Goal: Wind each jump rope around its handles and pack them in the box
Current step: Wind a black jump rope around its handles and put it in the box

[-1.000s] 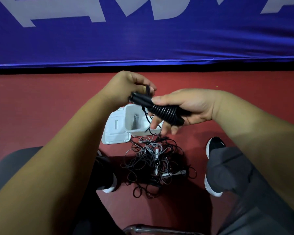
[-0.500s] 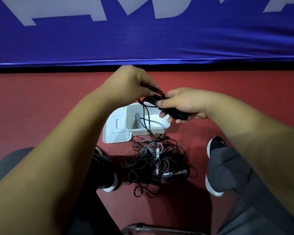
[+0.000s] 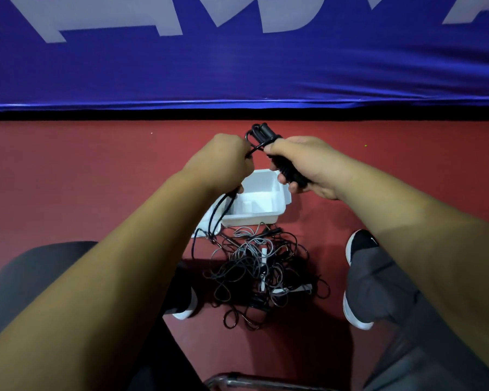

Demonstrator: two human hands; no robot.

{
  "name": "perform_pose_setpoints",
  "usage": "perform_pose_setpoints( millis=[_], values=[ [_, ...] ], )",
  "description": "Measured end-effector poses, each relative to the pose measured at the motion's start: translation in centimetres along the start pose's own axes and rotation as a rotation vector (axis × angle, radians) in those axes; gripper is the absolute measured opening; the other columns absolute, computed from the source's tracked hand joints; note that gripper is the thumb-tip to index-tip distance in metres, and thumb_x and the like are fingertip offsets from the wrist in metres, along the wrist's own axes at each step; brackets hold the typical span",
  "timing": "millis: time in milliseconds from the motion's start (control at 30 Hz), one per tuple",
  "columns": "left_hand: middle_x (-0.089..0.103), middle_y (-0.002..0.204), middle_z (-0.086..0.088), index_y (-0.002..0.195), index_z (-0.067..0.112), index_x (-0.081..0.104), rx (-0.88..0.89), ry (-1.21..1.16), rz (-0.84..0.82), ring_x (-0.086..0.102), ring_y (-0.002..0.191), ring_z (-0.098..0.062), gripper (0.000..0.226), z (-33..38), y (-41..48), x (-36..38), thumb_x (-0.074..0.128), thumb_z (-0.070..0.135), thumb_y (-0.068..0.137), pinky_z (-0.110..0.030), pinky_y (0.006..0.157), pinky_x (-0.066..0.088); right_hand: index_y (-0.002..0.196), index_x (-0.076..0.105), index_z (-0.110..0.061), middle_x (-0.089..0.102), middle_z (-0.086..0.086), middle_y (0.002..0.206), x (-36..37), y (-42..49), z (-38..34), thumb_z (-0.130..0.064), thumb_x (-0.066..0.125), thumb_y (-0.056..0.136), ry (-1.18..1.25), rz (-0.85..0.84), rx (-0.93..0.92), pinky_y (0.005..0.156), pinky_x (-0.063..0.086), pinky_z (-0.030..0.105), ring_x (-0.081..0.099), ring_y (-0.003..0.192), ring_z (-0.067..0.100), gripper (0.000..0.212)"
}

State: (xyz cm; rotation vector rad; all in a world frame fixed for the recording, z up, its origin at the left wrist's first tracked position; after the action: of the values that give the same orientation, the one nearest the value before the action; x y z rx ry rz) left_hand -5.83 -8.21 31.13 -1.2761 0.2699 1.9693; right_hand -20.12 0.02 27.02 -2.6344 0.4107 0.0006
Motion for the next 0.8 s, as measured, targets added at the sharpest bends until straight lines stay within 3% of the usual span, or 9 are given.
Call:
perform_pose_setpoints(
  millis=[67, 167, 233, 300, 433, 533, 633, 733, 800],
  values=[
    [0.068, 0.089, -0.024, 0.097, 0.0, 0.062, -0.029, -0.202, 0.025, 0.073, 0.052, -0.025, 0.015, 0.3, -0.2, 0.2, 0.051, 0.009, 0.104, -0.05, 0.054, 0.063, 0.108, 0.068, -0.017, 0.068, 0.003, 0.086, -0.2, 0.0, -0.2, -0.052, 0.075, 0.093, 0.063, 0.039, -0.01, 0.052, 0.037, 0.025, 0.057, 0.065, 0.018, 0.038],
    [0.076, 0.097, -0.021, 0.101, -0.002, 0.067, -0.076, -0.524, 0.01, 0.078, 0.071, -0.034, 0.018, 0.2, 0.0, 0.0, 0.066, 0.015, 0.103, -0.046, 0.067, 0.066, 0.108, 0.071, -0.017, 0.071, 0.002, 0.083, -0.7, 0.2, -0.1, -0.074, 0.066, 0.091, 0.123, 0.077, 0.015, 0.051, 0.037, 0.025, 0.058, 0.062, 0.018, 0.06],
    [0.077, 0.101, -0.021, 0.101, -0.002, 0.071, -0.048, -0.645, -0.037, 0.079, 0.086, -0.027, 0.019, 0.1, 0.4, -0.3, 0.073, 0.017, 0.099, -0.037, 0.078, 0.065, 0.109, 0.072, -0.02, 0.072, 0.002, 0.084, -1.1, 0.3, -0.1, -0.075, 0.063, 0.092, 0.119, 0.084, 0.021, 0.051, 0.037, 0.025, 0.059, 0.062, 0.018, 0.059],
    [0.077, 0.102, -0.02, 0.104, 0.0, 0.074, 0.045, -0.651, -0.081, 0.073, 0.09, -0.021, 0.017, 0.3, 0.6, -0.6, 0.075, 0.016, 0.097, -0.036, 0.09, 0.06, 0.113, 0.074, -0.022, 0.073, 0.002, 0.088, -1.5, 0.3, -0.3, -0.071, 0.065, 0.093, 0.105, 0.093, 0.014, 0.052, 0.037, 0.025, 0.059, 0.061, 0.017, 0.054],
    [0.073, 0.102, -0.014, 0.123, 0.011, 0.074, 0.128, -0.766, -0.235, 0.069, 0.098, -0.016, 0.027, 0.3, 0.5, -0.4, 0.065, 0.0, 0.1, -0.03, 0.098, 0.054, 0.115, 0.077, -0.017, 0.07, 0.003, 0.087, -1.9, 0.2, -1.1, -0.063, 0.066, 0.096, 0.117, 0.081, -0.019, 0.051, 0.034, 0.024, 0.058, 0.059, 0.016, 0.051],
    [0.076, 0.112, -0.018, 0.127, 0.02, 0.075, 0.124, -0.641, -0.288, 0.069, 0.098, -0.013, 0.042, -0.2, 0.5, -0.5, 0.067, -0.006, 0.096, -0.03, 0.099, 0.053, 0.111, 0.075, -0.015, 0.073, 0.004, 0.086, -2.1, 0.0, -1.3, -0.057, 0.069, 0.096, 0.12, 0.085, -0.026, 0.052, 0.035, 0.025, 0.06, 0.062, 0.02, 0.045],
    [0.079, 0.096, -0.01, 0.114, 0.019, 0.08, 0.039, -0.414, -0.176, 0.076, 0.086, -0.016, 0.03, -1.0, 0.8, -1.1, 0.079, 0.002, 0.09, -0.028, 0.088, 0.062, 0.11, 0.071, -0.017, 0.074, 0.004, 0.084, -1.8, -0.3, -1.1, -0.054, 0.071, 0.096, 0.11, 0.065, -0.018, 0.051, 0.037, 0.024, 0.061, 0.062, 0.02, 0.04],
    [0.075, 0.082, -0.007, 0.098, 0.014, 0.078, 0.002, -0.242, -0.092, 0.078, 0.078, -0.025, 0.007, -1.4, 1.2, -0.6, 0.08, 0.011, 0.092, -0.036, 0.073, 0.067, 0.107, 0.071, -0.019, 0.073, 0.004, 0.083, -1.3, -0.6, -1.1, -0.057, 0.07, 0.096, 0.125, 0.02, -0.009, 0.05, 0.036, 0.024, 0.06, 0.06, 0.017, 0.04],
    [0.074, 0.077, -0.008, 0.09, 0.013, 0.075, 0.002, -0.18, -0.031, 0.076, 0.069, -0.023, 0.012, -1.7, 1.4, -0.5, 0.075, 0.023, 0.097, -0.041, 0.071, 0.066, 0.106, 0.071, -0.02, 0.072, 0.003, 0.085, -1.2, -0.7, -1.2, -0.061, 0.072, 0.093, 0.154, 0.006, -0.007, 0.05, 0.036, 0.024, 0.06, 0.06, 0.016, 0.043]
  ],
)
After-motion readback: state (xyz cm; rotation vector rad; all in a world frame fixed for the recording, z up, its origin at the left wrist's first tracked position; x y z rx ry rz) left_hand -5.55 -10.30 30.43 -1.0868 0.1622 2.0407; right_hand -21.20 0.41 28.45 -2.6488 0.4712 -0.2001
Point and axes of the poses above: each hand's wrist, its own y-axis towards the middle knuckle, its own x-axis out of the palm, z = x × y, the point moved 6 cm from there along y, towards the middle knuckle
